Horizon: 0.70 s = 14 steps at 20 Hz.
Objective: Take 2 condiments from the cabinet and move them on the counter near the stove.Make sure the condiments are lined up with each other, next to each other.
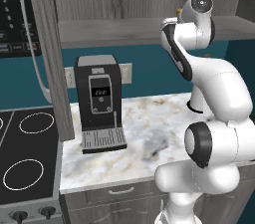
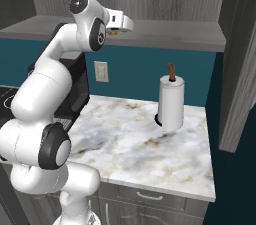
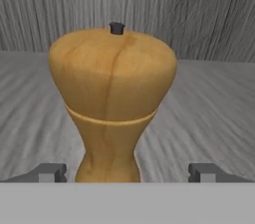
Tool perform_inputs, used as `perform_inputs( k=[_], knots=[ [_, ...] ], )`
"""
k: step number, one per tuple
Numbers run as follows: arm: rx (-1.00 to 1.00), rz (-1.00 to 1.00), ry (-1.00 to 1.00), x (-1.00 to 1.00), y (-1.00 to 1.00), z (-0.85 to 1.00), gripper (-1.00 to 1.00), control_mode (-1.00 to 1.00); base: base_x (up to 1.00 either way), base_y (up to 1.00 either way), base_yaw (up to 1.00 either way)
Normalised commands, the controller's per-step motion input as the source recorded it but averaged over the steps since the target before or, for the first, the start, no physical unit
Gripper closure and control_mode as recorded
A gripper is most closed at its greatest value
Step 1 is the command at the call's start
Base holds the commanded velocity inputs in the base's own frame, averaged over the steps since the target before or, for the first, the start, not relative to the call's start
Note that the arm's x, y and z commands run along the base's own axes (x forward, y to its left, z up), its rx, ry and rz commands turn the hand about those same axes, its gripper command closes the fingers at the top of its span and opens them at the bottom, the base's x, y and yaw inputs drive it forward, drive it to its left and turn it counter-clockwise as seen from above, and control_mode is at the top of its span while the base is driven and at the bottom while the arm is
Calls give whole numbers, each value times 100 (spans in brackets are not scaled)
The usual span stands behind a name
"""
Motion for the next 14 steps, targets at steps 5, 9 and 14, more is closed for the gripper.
perform_inputs(
  k=[5,9,14],
  knots=[
    [0,0,-1,0,3,0,100,-100,0,0,0],
    [0,0,-1,1,0,0,100,-100,0,0,0],
    [0,0,-1,-3,0,0,100,-100,0,0,0]
  ],
)
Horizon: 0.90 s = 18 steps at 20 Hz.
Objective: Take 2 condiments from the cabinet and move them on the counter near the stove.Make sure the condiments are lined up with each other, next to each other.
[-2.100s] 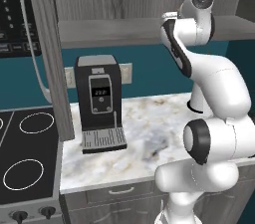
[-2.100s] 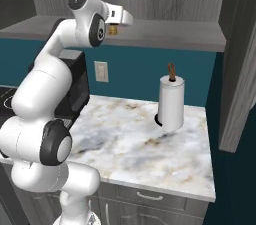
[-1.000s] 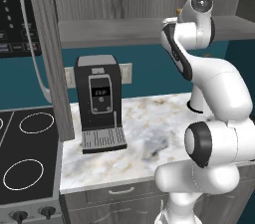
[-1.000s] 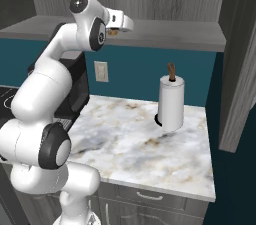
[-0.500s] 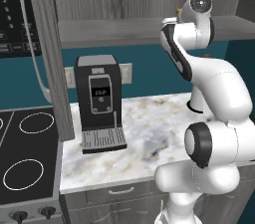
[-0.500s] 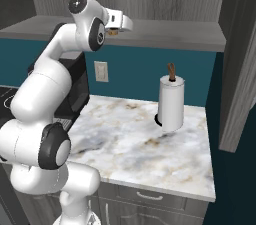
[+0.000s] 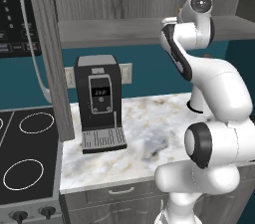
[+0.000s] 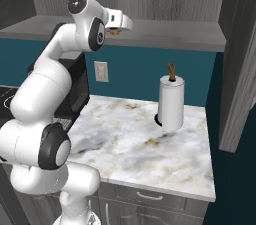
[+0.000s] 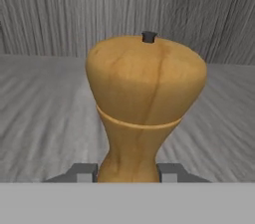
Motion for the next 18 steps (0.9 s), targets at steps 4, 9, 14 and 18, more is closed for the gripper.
perform_inputs(
  k=[4,9,14,18],
  knots=[
    [-1,0,-12,-45,0,23,100,-100,0,0,0],
    [-4,0,-8,-52,0,32,100,-100,0,0,0],
    [-1,0,-2,-8,10,2,100,-100,0,0,0],
    [0,0,0,0,4,0,100,-100,0,0,0]
  ],
)
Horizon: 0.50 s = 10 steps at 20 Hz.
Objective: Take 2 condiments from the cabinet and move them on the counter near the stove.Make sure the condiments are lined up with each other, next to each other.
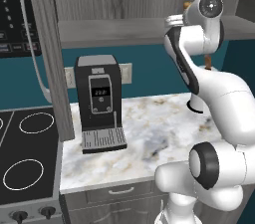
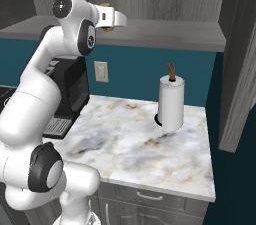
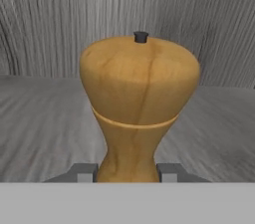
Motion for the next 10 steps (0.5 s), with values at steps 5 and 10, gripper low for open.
perform_inputs(
  k=[5,10],
  knots=[
    [0,0,0,0,0,0,100,-100,0,0,0],
    [0,0,0,-17,0,0,100,-100,0,0,0]
  ],
)
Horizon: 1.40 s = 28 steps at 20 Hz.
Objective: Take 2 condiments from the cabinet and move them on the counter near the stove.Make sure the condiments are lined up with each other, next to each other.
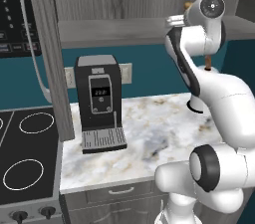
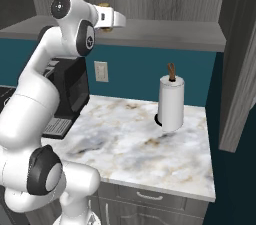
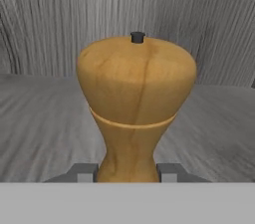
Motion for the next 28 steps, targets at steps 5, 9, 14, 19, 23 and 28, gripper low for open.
perform_inputs(
  k=[5,9,14,19,23,28],
  knots=[
    [0,0,0,-31,0,0,100,-100,0,0,0],
    [0,0,0,-31,0,0,100,-100,0,0,0],
    [0,0,0,-46,0,0,100,-100,0,0,0],
    [-2,2,0,-51,0,0,100,-100,0,0,0],
    [-1,6,0,-64,0,0,100,-100,0,0,0],
    [0,7,-5,-66,0,0,100,-100,0,0,0]
  ],
)
